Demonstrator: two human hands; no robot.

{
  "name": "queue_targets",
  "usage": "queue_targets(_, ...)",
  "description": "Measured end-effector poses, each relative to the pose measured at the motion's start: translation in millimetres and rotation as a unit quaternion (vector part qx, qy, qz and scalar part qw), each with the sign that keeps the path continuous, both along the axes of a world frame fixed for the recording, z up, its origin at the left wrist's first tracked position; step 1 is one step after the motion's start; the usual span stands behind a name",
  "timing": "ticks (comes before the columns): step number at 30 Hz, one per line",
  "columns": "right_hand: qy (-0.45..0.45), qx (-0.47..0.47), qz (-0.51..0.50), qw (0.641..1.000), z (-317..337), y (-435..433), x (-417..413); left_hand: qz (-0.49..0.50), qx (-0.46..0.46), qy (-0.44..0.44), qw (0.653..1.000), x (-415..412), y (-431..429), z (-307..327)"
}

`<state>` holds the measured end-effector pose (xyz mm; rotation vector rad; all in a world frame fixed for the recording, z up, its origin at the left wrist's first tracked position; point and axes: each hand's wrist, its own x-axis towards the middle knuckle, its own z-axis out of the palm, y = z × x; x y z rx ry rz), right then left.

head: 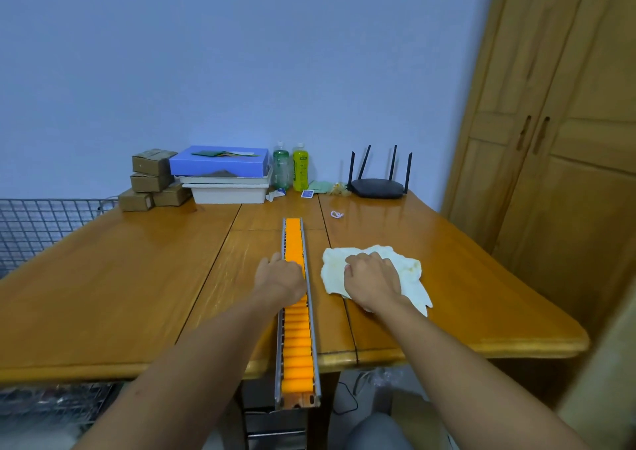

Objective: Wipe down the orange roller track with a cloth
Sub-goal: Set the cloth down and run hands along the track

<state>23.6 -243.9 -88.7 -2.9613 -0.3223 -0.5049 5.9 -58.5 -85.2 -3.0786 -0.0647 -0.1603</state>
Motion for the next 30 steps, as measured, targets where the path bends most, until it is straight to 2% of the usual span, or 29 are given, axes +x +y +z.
queue_targets(30,-0.014,0.001,-0.012,1.0,4.5,6.5,-167.5,-0.011,-0.006,-0.007,1.0,-183.0,-29.0,0.5)
